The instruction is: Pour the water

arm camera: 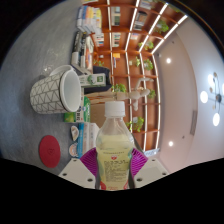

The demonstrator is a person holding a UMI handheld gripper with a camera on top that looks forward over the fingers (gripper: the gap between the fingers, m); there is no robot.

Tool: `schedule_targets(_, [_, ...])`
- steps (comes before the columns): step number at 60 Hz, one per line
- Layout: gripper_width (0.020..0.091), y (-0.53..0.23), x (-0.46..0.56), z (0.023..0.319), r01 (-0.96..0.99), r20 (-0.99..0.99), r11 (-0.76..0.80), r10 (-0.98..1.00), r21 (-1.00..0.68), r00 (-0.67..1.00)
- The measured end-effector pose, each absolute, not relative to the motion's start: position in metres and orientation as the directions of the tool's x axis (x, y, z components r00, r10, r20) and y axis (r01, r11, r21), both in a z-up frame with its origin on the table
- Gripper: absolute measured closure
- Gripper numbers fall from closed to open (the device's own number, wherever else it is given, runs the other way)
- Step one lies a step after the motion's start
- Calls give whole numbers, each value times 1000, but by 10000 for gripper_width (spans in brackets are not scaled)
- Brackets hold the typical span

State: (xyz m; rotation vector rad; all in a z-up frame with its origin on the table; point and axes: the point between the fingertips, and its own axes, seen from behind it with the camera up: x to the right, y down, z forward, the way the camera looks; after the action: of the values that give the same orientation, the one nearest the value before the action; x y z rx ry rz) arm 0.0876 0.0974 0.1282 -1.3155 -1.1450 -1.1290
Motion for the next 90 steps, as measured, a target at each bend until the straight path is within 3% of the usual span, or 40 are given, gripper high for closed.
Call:
schedule_targets(9, [724, 100, 59, 146, 975, 974, 12, -31, 224, -223])
schedule_targets(21, [721, 105, 27, 152, 815, 810, 26, -134, 579, -571])
schedule_targets(26, [726, 107, 20, 146, 770, 765, 31, -146, 638, -628])
schedule_targets(35, [724, 110, 23, 143, 806, 801, 19, -126, 591, -585])
schedule_targets(43, [722, 104, 36, 150, 909, 906, 8, -86, 416, -414])
schedule_targets(52, [723, 94, 66, 175, 988, 986, -21, -62, -156, 154])
schedule_targets(58, [723, 89, 86, 177, 811, 810, -34, 24, -584, 585])
schedule_targets(59, [722, 89, 78, 167, 765, 765, -40, 17, -643, 644])
schedule_targets(64, [722, 88, 84, 156, 529, 520, -58, 119, -847, 846])
schedule_targets(70, [722, 90, 83, 129, 267, 245, -117, 173, -957, 954])
schedule_targets(78, [723, 95, 78, 101, 28, -6, -172, 196, -985, 981])
schedule_targets(90, [721, 101, 71, 80, -60, -92, -163, 193, -985, 977])
